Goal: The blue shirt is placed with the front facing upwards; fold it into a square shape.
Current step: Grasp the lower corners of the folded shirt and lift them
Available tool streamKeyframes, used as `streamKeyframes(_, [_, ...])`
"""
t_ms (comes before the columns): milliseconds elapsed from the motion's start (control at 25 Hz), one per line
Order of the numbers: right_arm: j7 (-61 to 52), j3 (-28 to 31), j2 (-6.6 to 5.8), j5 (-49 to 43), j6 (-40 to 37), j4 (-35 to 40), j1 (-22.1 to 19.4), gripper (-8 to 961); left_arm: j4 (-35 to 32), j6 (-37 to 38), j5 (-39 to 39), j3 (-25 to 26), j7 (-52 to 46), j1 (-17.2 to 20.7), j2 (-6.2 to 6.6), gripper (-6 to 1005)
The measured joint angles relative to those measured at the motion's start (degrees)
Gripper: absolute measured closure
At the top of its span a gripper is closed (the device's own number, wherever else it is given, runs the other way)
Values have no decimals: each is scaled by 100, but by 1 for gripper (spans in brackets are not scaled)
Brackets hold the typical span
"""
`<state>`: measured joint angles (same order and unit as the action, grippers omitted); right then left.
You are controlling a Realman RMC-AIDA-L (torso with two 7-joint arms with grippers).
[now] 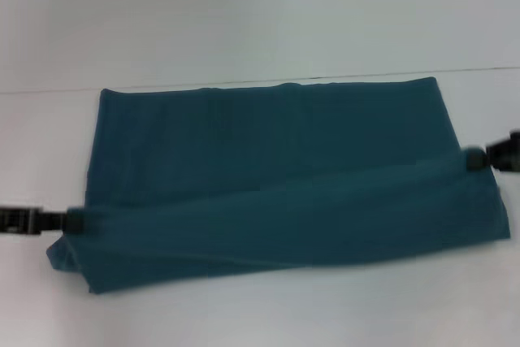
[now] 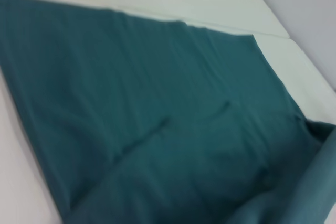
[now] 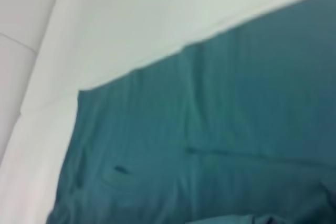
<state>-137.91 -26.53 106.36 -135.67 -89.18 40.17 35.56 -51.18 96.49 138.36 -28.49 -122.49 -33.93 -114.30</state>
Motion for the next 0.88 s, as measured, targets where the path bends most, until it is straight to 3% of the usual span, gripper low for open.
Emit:
streamKeyframes(160, [-43,-13,8,0,-57,3,125,903,-17,-3,10,28,-9,-104,27,997])
streamKeyframes(360, [-14,82,8,24,-336,46,-134,902,-94,163,-78,79,165,91,-40,997])
streamKeyframes(880, [385,213,161,568,-1499,387,-1470,901,-1328,1406,-554,225,415,1304,-622,997])
